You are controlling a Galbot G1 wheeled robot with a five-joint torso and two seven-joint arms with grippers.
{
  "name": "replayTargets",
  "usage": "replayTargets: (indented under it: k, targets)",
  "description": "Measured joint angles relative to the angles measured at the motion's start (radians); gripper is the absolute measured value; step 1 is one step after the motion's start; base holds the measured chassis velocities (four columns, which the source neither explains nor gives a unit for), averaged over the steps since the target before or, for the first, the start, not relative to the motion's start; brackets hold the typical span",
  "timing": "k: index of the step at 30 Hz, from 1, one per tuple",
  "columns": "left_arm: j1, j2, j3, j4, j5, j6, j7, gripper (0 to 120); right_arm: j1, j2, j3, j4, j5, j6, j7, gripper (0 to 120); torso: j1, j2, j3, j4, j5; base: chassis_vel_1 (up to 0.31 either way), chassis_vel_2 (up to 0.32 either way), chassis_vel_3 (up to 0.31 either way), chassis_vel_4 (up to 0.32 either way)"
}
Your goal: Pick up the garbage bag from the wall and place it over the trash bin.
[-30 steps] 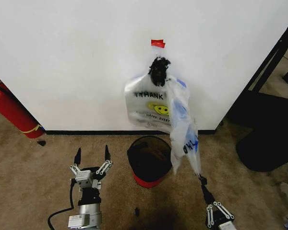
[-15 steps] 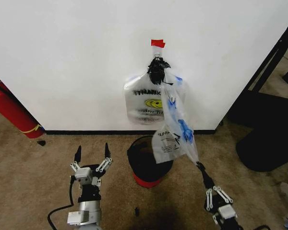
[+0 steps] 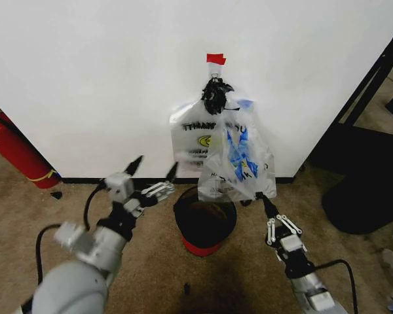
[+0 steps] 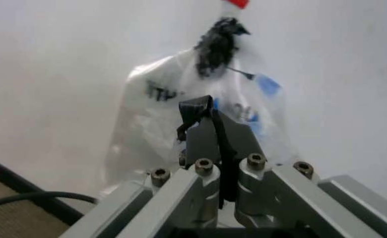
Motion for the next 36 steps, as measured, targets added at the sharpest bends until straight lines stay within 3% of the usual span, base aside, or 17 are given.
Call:
replayTargets:
  k: [3,6,7,9,10,15,23,31,36]
  targets:
    - [-0.058,0.029,0.035,0.000,-0.060,0.040,-0.006,100,0.004,0.003,-0.011,-0.003,-0.005,-0.006,-0.002,0,0.000,0.000,0.000,0.0002,-0.0003,0.000,0.000,0.000,0.000]
    - [-0.334,0.053,0.257,0.002,-0.191,0.145,-0.045,100,-0.004,0.013,-0.012,-0.009,-0.018,-0.008,-0.004,0,0.000,0.000,0.000,-0.0011,-0.0003,0.000,0.000,0.000,0.000]
    - [-0.466,0.032,0.342,0.021,-0.233,0.184,-0.071,100,-0.008,0.013,-0.003,-0.010,-0.018,-0.006,-0.004,0,0.000,0.000,0.000,-0.0013,0.0000,0.000,0.000,0.000,0.000]
    - [-0.614,-0.005,0.434,0.063,-0.290,0.222,-0.110,100,-0.011,0.012,0.006,-0.010,-0.017,-0.002,-0.004,0,0.000,0.000,0.000,-0.0014,0.0001,0.000,0.000,0.000,0.000]
    - [-0.614,-0.005,0.434,0.063,-0.290,0.222,-0.110,100,-0.011,0.012,0.006,-0.010,-0.017,-0.002,-0.004,0,0.000,0.000,0.000,-0.0014,0.0001,0.000,0.000,0.000,0.000]
    - [-0.919,-0.138,0.703,0.234,-0.339,0.260,-0.166,100,-0.019,0.011,0.022,-0.012,-0.016,0.006,-0.004,0,0.000,0.000,0.000,-0.0011,0.0002,0.000,0.000,0.000,0.000]
    - [-1.129,-0.274,0.859,0.396,-0.343,0.316,-0.185,98,-0.032,0.012,0.039,-0.014,-0.016,0.008,-0.001,0,0.000,0.000,0.000,-0.0012,0.0004,0.000,0.000,0.000,0.000]
    - [-1.203,-0.327,0.950,0.492,-0.373,0.388,-0.214,95,-0.031,0.009,0.042,-0.015,-0.015,0.010,0.000,0,0.000,0.000,0.000,-0.0003,0.0001,0.000,0.000,0.000,0.000]
    - [-1.229,-0.386,0.975,0.527,-0.442,0.404,-0.267,94,-0.034,0.006,0.047,-0.024,-0.012,0.017,0.000,0,0.000,0.000,0.000,-0.0013,0.0003,0.000,0.000,0.000,0.000]
